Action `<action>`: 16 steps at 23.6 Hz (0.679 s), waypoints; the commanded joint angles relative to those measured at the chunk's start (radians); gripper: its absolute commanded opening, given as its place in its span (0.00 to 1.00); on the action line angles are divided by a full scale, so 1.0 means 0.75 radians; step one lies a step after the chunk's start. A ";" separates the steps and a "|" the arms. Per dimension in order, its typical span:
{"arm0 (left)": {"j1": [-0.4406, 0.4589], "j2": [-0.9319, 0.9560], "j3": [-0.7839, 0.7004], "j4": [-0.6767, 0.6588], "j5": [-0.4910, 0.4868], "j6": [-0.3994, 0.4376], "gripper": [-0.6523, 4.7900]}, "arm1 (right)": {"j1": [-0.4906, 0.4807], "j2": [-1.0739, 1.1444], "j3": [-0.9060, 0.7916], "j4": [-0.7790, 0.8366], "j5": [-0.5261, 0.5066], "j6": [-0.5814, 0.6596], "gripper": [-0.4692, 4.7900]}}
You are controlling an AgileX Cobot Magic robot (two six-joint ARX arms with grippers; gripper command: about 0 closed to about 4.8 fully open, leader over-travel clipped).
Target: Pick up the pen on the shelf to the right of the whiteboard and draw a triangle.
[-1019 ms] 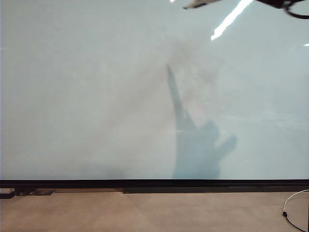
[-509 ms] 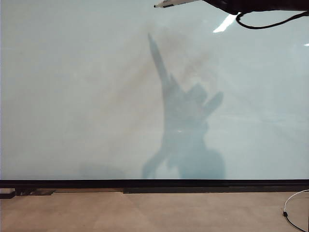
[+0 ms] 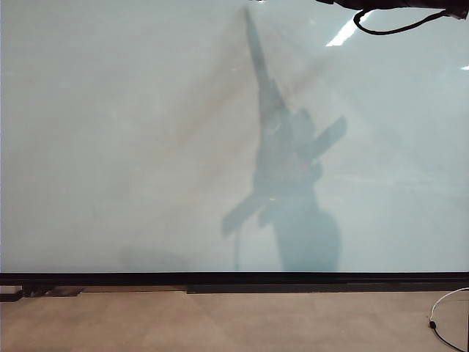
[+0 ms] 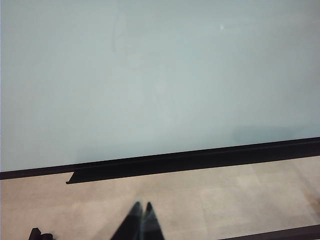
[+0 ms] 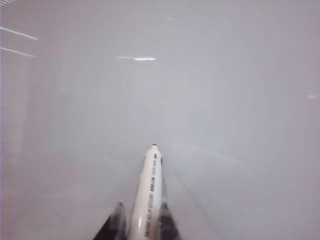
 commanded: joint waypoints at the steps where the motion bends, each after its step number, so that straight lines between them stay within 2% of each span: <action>1: -0.001 0.000 0.005 0.008 0.000 0.001 0.11 | 0.002 -0.006 0.009 0.023 0.024 -0.024 0.09; 16: -0.001 0.000 0.005 0.008 0.000 0.001 0.11 | 0.002 0.072 0.015 -0.026 0.018 -0.039 0.09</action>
